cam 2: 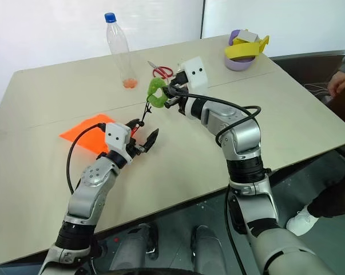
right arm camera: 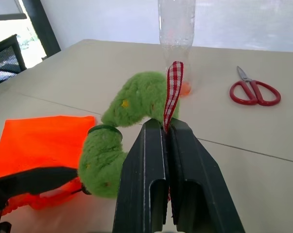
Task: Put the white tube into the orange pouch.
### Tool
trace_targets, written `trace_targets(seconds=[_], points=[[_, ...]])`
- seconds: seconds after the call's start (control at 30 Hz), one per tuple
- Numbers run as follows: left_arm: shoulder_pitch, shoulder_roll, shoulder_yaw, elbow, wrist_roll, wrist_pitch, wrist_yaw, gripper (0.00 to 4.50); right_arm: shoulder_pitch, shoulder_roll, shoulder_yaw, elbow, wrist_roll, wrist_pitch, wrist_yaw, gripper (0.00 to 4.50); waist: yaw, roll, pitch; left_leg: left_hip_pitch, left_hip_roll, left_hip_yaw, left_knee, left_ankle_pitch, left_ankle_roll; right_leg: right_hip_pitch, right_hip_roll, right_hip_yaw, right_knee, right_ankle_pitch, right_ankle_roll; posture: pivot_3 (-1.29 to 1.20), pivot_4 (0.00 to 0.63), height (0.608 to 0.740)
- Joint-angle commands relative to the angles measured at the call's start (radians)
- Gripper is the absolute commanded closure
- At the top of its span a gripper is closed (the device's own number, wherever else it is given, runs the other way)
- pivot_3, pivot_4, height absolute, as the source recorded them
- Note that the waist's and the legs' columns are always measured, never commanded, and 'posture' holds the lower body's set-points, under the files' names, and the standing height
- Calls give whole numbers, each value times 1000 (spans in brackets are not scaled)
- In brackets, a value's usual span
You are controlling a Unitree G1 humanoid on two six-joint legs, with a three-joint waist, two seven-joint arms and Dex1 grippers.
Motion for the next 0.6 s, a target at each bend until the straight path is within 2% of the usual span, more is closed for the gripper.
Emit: trace_targets(seconds=[0.03, 0.57, 0.6], points=[[-26, 2, 18, 11, 24, -45, 26, 598, -12, -3, -1, -36, 2, -20, 3, 4500, -1, 0, 0, 0, 0, 0, 0, 0, 0, 0, 0, 0, 0, 0, 0, 0, 150, 740], [-56, -5, -21, 75, 69, -29, 33, 598, -13, -2, -6, -47, 9, -14, -8, 4500, 0, 0, 0, 0, 0, 0, 0, 1, 1, 0, 0, 0, 0, 1, -1, 0, 150, 740], [-54, -7, -20, 74, 69, -26, 36, 838, -14, -3, -6, -46, 8, -15, -9, 4500, 0, 0, 0, 0, 0, 0, 0, 0, 0, 0, 0, 0, 0, 1, -2, 0, 150, 740]])
